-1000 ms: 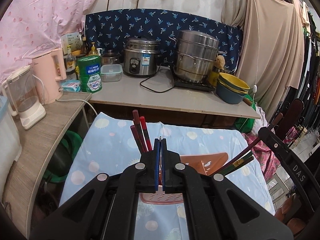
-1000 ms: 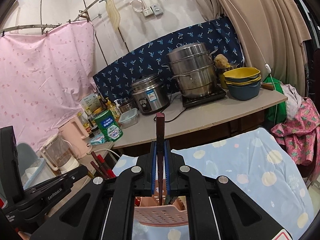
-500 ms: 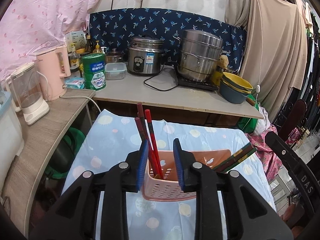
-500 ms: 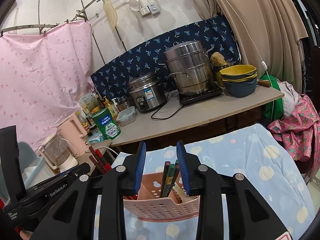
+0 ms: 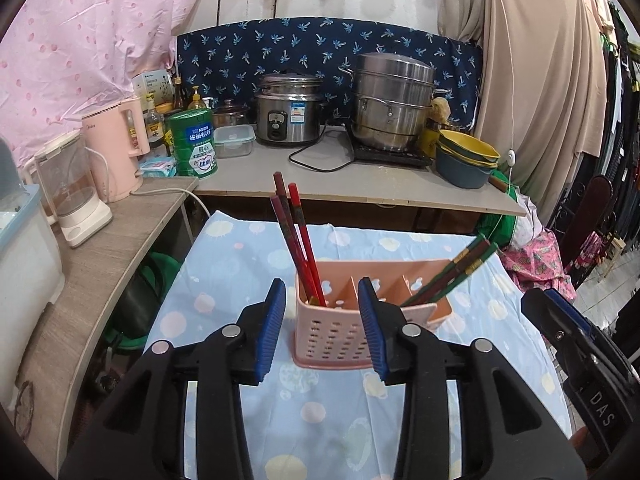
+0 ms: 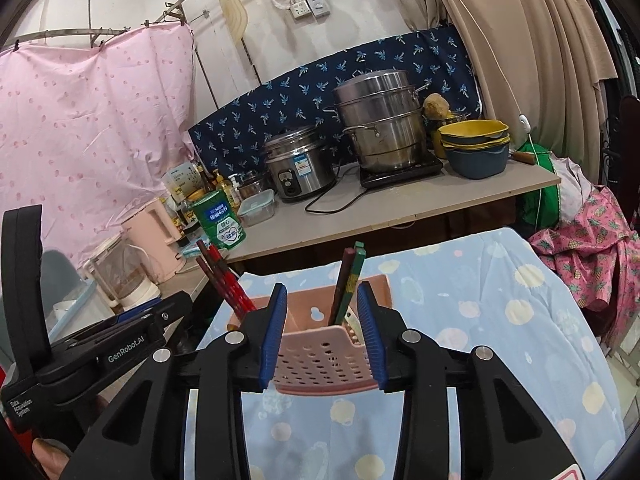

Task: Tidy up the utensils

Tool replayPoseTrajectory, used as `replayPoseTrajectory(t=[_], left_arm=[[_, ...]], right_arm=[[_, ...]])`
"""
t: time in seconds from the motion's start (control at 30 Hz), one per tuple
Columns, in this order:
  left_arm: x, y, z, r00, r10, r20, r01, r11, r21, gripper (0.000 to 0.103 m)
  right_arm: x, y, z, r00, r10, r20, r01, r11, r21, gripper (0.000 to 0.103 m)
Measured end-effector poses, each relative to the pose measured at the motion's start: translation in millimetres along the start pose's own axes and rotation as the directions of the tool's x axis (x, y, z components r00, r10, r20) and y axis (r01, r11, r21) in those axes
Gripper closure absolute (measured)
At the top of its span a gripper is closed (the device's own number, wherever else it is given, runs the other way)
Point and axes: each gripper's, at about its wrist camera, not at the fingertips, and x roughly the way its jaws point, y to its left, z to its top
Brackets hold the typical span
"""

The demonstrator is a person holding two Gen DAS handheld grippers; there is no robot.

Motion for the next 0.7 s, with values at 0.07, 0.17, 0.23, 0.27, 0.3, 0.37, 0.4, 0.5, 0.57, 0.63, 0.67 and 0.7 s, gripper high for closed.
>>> replayPoseTrajectory(t=[0.07, 0.17, 0.23, 0.27, 0.3, 0.37, 0.4, 0.5, 0.57, 0.63, 0.67, 0.7], left_arm=[[-3.1, -1.1, -4.6, 1.000, -0.003, -0.006, 0.003, 1.000, 0.003, 0.067], [-8.8, -2.0, -10.7, 1.000, -0.002, -0.009, 0.002, 1.000, 0.008, 0.067], [-12.1, -3.4, -15.0, 1.000, -0.003, -0.011, 0.003, 1.000, 0.010, 0.067], [-13.6, -4.0, -17.1, 1.000, -0.002, -0.012, 0.002, 1.000, 0.011, 0.066], [-15.0, -4.2, -18.9, 1.000, -0.001, -0.014, 0.001, 1.000, 0.011, 0.063], [-17.6, -4.7, -22.4, 1.000, 0.002, -0.014, -0.002, 1.000, 0.012, 0.061], [-19.4, -5.1, -25.1, 1.000, 0.007, -0.014, -0.006, 1.000, 0.014, 0.061], [-22.7, -6.4, -32.9, 1.000, 0.014, -0.020, -0.014, 1.000, 0.020, 0.059], [-24.3, -6.4, -38.9, 1.000, 0.017, -0.025, -0.017, 1.000, 0.020, 0.057], [-25.6, -5.7, -45.9, 0.999, 0.022, -0.034, -0.022, 1.000, 0.018, 0.049], [-26.5, -5.2, -50.0, 0.999, 0.026, -0.036, -0.025, 1.000, 0.018, 0.048], [-26.9, -5.1, -52.9, 0.999, 0.029, -0.039, -0.028, 0.999, 0.019, 0.047]], right_arm=[[-5.6, -1.1, -6.0, 1.000, -0.009, -0.006, 0.009, 1.000, -0.002, 0.067], [-12.2, -2.4, -14.9, 1.000, -0.018, -0.019, 0.018, 1.000, -0.004, 0.067], [-15.8, -3.6, -21.8, 0.999, -0.023, -0.030, 0.023, 1.000, -0.006, 0.067], [-17.2, -4.3, -24.1, 0.999, -0.025, -0.036, 0.025, 1.000, -0.007, 0.067], [-18.7, -4.8, -27.5, 0.999, -0.028, -0.043, 0.027, 1.000, -0.008, 0.067], [-21.1, -5.9, -34.2, 0.998, -0.031, -0.056, 0.031, 1.000, -0.008, 0.067], [-22.0, -6.0, -36.6, 0.997, -0.032, -0.063, 0.032, 0.999, -0.009, 0.067], [-25.3, -6.5, -45.4, 0.996, -0.042, -0.082, 0.041, 0.999, -0.014, 0.067], [-28.4, -7.0, -50.6, 0.994, -0.054, -0.090, 0.053, 0.998, -0.022, 0.067], [-31.0, -6.8, -54.3, 0.993, -0.069, -0.098, 0.067, 0.997, -0.030, 0.066], [-32.6, -7.1, -56.6, 0.992, -0.077, -0.103, 0.074, 0.997, -0.033, 0.064], [-34.1, -7.1, -58.8, 0.991, -0.082, -0.109, 0.079, 0.996, -0.037, 0.062]])
